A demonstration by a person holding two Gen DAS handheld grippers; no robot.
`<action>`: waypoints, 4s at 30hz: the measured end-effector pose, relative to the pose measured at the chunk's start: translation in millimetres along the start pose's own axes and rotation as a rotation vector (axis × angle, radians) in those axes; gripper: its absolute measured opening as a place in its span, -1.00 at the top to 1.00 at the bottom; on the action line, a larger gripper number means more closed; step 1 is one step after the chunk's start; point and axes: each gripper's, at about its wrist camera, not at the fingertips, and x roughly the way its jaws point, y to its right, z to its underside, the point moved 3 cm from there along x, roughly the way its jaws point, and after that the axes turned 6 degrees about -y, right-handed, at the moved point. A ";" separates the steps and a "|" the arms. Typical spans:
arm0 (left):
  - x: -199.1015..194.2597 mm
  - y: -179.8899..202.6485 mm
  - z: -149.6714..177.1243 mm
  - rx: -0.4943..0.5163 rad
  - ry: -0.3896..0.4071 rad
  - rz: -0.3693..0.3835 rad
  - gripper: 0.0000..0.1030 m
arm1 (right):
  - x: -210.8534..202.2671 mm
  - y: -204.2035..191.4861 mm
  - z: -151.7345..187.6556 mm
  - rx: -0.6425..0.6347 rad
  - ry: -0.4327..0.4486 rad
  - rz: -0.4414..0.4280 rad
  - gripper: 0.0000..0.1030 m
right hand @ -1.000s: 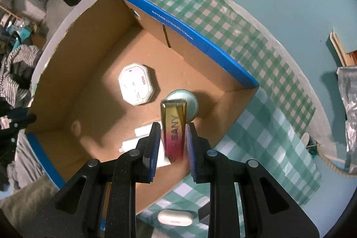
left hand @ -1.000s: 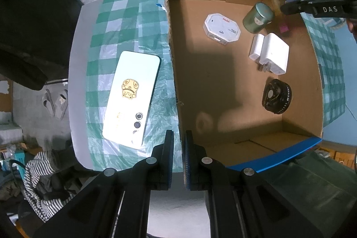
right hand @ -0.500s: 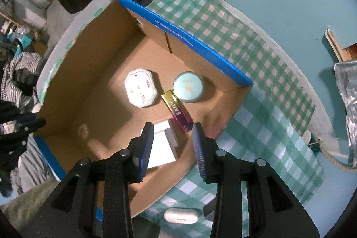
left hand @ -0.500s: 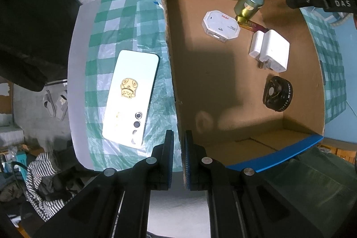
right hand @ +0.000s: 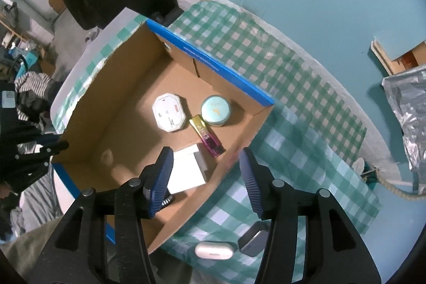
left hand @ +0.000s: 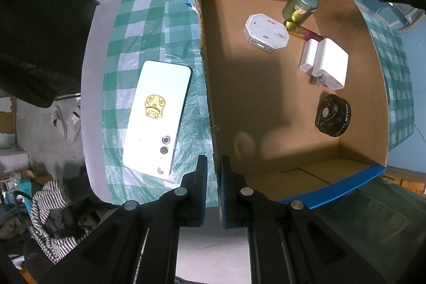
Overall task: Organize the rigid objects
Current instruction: 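Move the open right gripper back over the cloth to the grey charger, then close the right gripper on the grey charger, then lift the grey charger with the right gripper over the box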
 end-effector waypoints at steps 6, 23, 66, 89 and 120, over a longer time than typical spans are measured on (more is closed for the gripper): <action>-1.1 2.1 -0.8 0.001 0.000 -0.001 0.83 | -10.3 8.7 9.8 0.039 0.012 0.001 -0.05; -1.6 6.5 -3.2 0.010 -0.011 -0.004 0.84 | 7.1 55.7 74.3 0.263 -0.032 -0.037 -0.10; -1.7 7.2 -4.7 0.007 -0.016 -0.008 0.84 | 145.2 124.1 172.3 0.590 -0.213 -0.054 -0.05; 3.5 8.8 -6.3 -0.006 -0.034 -0.014 0.84 | 126.1 108.1 173.5 0.516 -0.192 -0.045 0.21; 5.6 8.5 -7.1 -0.002 -0.029 -0.015 0.84 | 11.6 48.8 36.4 0.138 -0.037 -0.070 0.21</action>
